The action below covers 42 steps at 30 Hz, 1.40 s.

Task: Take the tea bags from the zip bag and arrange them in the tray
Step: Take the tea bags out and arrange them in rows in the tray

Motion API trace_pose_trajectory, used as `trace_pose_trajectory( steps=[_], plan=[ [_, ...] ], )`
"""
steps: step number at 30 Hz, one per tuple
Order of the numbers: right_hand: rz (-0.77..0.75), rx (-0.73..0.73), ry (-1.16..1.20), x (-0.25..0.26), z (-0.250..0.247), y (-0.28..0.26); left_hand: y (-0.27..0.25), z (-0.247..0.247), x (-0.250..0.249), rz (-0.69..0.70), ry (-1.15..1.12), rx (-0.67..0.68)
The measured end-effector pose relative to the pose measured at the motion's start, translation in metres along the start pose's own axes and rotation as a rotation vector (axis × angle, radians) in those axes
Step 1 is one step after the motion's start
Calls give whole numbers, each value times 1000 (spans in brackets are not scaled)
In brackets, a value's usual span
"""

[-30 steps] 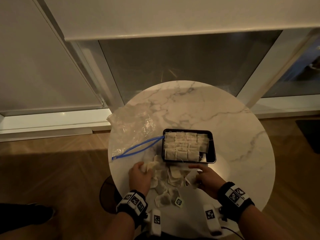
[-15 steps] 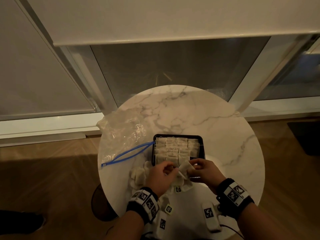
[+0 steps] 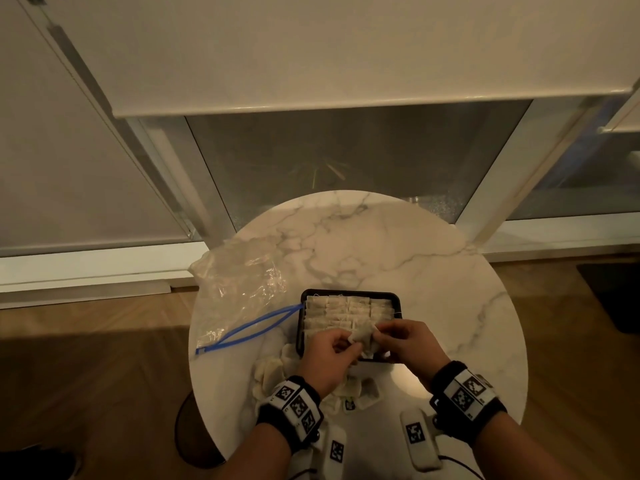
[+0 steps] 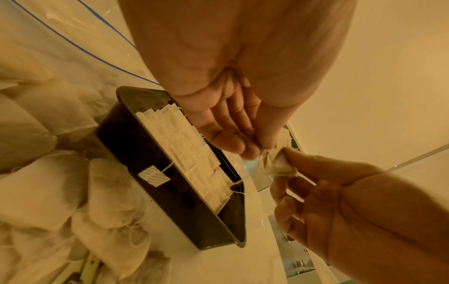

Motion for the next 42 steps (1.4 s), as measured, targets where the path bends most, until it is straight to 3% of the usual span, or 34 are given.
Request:
trace_pose_trajectory(
  steps=[6, 9, 13, 17, 34, 42],
  plan=[
    [-128, -7, -95, 13, -5, 12, 9, 4, -8, 50, 42, -61],
    [-160, -88, -177, 9, -14, 29, 15, 1, 1, 53, 226, -127],
    [-173, -112, -397, -2, -26, 51, 15, 2, 14, 136, 553, 23],
    [-210, -65, -656, -6, -26, 66, 11, 4, 22, 149, 714, 94],
    [-421, 85, -1231, 2, -13, 103, 13, 3, 32, 103, 650, 30],
    [-568, 257, -1559, 7, 16, 96, 14, 3, 33, 117, 658, 8]
  ],
)
Point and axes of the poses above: each hand's wrist, its own y-axis towards the middle knuckle, its own z-axis out of the palm, x = y × z, the point moved 3 cm from there along y, towards the middle knuckle, and after that the axes turned 14 degrees about -x, right-handed, at the moved point
